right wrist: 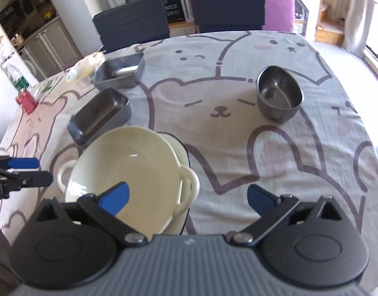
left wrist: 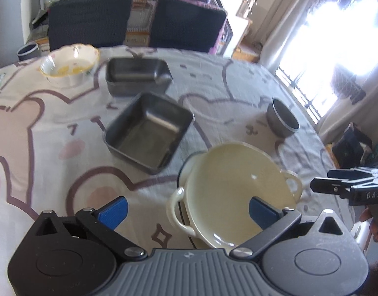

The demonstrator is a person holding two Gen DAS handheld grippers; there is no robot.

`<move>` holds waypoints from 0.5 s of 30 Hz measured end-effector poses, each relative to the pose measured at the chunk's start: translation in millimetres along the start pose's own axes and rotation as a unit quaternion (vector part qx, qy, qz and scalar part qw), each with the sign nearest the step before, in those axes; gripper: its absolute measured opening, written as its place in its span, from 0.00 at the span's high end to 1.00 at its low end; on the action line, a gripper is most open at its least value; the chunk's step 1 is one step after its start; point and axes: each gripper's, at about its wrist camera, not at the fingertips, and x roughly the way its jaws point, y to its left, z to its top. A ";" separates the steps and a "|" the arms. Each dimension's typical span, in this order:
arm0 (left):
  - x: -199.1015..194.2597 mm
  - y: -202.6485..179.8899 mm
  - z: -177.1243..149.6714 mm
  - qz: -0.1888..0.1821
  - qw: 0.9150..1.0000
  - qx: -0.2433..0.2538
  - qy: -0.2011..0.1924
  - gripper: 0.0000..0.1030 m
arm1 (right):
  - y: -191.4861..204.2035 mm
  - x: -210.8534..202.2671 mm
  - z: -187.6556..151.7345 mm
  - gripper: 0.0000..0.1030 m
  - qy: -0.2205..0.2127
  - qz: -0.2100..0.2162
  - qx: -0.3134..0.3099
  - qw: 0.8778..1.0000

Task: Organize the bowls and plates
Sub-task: 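Move both grippers to the yellow-rimmed lemon-print bowl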

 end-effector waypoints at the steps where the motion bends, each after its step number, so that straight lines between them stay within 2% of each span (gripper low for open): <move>1: -4.2 1.8 1.6 0.001 1.000 -0.002 -0.007 0.00 | 2.0 -2.7 1.8 0.00 -0.007 -0.001 -0.001 1.000; 8: -34.3 21.1 17.6 0.013 0.997 -0.027 -0.064 0.00 | 25.4 -13.5 18.9 0.00 -0.053 0.005 -0.010 0.999; 15: -45.8 51.6 36.0 0.050 0.988 -0.075 -0.128 0.00 | 60.3 -4.8 45.3 0.00 -0.105 0.017 -0.020 0.994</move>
